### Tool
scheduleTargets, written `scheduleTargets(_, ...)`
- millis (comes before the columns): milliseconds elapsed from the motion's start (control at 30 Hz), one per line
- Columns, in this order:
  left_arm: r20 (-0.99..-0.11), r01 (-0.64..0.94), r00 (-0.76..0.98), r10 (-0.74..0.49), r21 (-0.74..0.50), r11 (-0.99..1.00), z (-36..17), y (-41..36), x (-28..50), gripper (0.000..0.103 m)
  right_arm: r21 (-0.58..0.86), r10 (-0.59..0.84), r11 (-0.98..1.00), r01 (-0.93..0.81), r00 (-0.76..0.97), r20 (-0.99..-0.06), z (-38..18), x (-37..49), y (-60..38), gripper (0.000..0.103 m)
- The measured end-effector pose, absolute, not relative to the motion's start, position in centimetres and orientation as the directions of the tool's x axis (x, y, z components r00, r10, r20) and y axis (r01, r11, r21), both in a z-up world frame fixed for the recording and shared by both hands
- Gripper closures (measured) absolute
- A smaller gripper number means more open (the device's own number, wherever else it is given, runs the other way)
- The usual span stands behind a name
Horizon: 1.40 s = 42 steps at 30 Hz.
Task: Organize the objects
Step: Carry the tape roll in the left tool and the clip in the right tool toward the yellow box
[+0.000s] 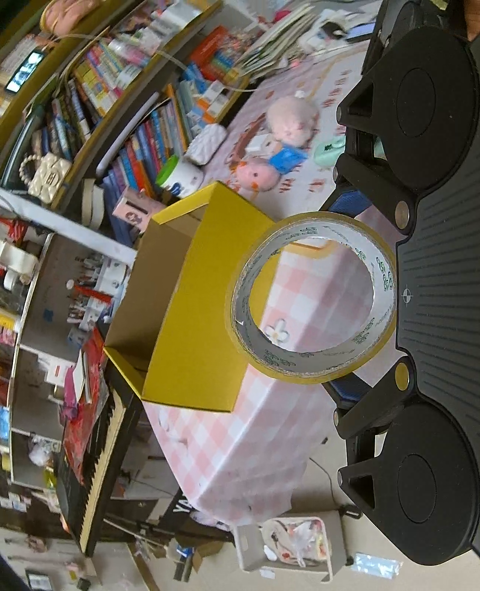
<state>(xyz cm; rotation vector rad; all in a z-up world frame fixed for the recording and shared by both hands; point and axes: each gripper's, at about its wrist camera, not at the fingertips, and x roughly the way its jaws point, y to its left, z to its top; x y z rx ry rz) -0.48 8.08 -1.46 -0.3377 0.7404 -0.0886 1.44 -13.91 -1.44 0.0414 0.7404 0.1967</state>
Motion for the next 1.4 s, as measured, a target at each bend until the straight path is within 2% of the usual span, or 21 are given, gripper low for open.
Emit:
scheduleTargets(533, -0.627, -0.035, 0.752, -0.203, -0.345, 0.938, -1.3, 14.6, -5.2, 0.019, 0.109, 0.22, 0.974, -0.201, 0.696, -0.683, -1.7, -4.1, -6.0, 0.08)
scheduleTargets(1400, -0.572, -0.046, 0.8, -0.18, -0.358, 0.932, -0.2, 18.0, -4.9, 0.019, 0.078, 0.235, 0.966, -0.247, 0.706, -0.668, -0.2, -2.1, -1.6, 0.08)
